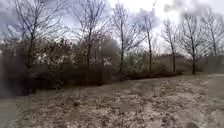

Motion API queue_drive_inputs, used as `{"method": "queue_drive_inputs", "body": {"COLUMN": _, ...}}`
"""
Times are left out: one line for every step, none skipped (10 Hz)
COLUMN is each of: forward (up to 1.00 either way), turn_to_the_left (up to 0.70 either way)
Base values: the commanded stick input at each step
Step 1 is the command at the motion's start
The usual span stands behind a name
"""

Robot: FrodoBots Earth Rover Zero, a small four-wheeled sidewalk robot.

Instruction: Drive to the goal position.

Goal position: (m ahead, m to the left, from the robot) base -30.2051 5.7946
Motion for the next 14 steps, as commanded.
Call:
{"method": "queue_drive_inputs", "body": {"forward": 0.00, "turn_to_the_left": 0.00}}
{"method": "queue_drive_inputs", "body": {"forward": 0.00, "turn_to_the_left": 0.00}}
{"method": "queue_drive_inputs", "body": {"forward": 0.00, "turn_to_the_left": 0.00}}
{"method": "queue_drive_inputs", "body": {"forward": 0.00, "turn_to_the_left": 0.29}}
{"method": "queue_drive_inputs", "body": {"forward": 0.00, "turn_to_the_left": 0.59}}
{"method": "queue_drive_inputs", "body": {"forward": 0.00, "turn_to_the_left": 0.70}}
{"method": "queue_drive_inputs", "body": {"forward": 0.00, "turn_to_the_left": 0.70}}
{"method": "queue_drive_inputs", "body": {"forward": 0.00, "turn_to_the_left": 0.70}}
{"method": "queue_drive_inputs", "body": {"forward": 0.00, "turn_to_the_left": 0.70}}
{"method": "queue_drive_inputs", "body": {"forward": 0.00, "turn_to_the_left": 0.70}}
{"method": "queue_drive_inputs", "body": {"forward": 0.00, "turn_to_the_left": 0.70}}
{"method": "queue_drive_inputs", "body": {"forward": 0.00, "turn_to_the_left": 0.70}}
{"method": "queue_drive_inputs", "body": {"forward": 0.00, "turn_to_the_left": 0.70}}
{"method": "queue_drive_inputs", "body": {"forward": 0.00, "turn_to_the_left": 0.70}}
